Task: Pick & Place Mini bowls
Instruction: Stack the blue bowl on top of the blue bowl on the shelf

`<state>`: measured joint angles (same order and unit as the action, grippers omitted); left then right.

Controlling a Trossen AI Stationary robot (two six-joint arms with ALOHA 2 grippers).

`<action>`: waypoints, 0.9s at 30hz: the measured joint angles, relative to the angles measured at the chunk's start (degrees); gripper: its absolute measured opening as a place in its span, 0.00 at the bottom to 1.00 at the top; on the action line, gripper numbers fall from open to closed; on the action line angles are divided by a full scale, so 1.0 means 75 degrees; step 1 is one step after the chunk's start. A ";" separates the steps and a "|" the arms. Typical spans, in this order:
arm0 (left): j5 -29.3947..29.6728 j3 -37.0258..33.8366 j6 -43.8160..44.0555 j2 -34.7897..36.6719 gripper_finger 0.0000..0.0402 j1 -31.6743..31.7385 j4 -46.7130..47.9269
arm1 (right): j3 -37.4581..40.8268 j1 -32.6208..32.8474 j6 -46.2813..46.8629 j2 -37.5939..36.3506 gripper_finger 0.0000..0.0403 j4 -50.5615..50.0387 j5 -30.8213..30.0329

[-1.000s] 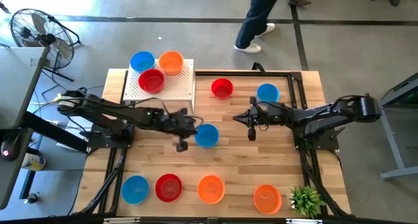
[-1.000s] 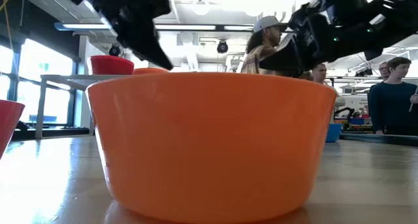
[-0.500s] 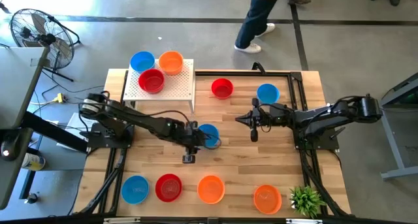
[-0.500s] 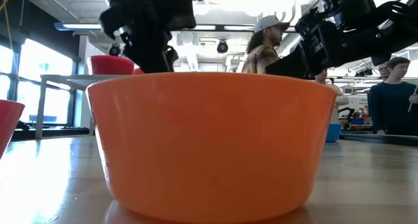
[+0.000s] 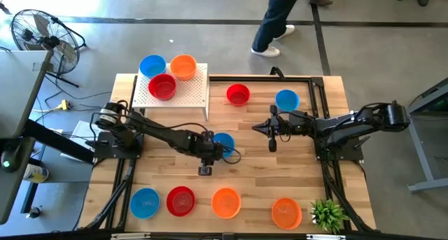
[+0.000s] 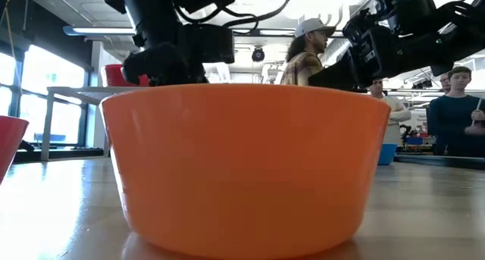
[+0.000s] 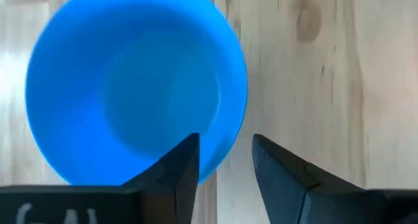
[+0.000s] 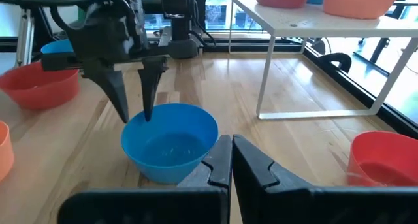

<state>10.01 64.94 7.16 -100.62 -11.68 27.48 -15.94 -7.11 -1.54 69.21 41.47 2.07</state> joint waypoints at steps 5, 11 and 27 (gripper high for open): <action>0.0147 0.0004 -0.0102 0.0000 0.17 0.0003 -0.0014 | -0.0003 0.0000 -0.0003 0.0000 0.00 0.0000 0.0003; 0.0145 0.0004 -0.0142 0.0005 0.01 0.0003 -0.0044 | -0.0003 0.0000 -0.0003 0.0000 0.00 0.0000 0.0003; 0.0153 -0.0015 -0.0115 -0.0291 0.27 0.0009 0.0185 | -0.0006 0.0002 -0.0003 0.0003 0.00 -0.0008 0.0014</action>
<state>11.16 64.83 6.29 -102.80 -11.62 28.86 -15.99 -7.10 -1.56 69.23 41.41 2.17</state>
